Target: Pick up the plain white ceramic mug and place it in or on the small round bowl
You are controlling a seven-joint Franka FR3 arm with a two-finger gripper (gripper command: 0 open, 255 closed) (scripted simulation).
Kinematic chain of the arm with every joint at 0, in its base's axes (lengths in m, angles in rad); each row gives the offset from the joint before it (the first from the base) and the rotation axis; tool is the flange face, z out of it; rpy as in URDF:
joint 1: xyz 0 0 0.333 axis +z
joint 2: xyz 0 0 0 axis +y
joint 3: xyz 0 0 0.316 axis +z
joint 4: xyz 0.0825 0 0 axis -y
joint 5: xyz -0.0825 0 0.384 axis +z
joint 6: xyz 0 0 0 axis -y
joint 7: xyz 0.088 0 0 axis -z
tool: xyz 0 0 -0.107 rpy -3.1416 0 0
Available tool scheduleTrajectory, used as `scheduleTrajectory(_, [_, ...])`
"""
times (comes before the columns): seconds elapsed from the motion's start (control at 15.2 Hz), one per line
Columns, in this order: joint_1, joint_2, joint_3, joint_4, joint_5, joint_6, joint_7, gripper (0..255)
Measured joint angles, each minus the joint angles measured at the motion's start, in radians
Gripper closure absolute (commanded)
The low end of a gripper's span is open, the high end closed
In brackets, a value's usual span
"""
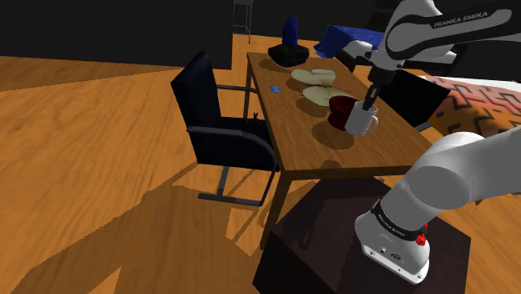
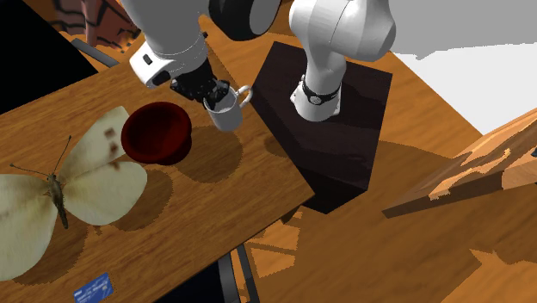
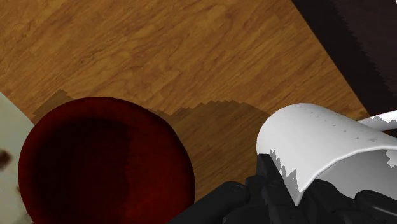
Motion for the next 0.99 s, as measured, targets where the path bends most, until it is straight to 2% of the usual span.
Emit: scheduleTrajectory(0.99, [0.011, -0.042, 0.054, 0.168, 0.043, -0.208, -0.015, 255])
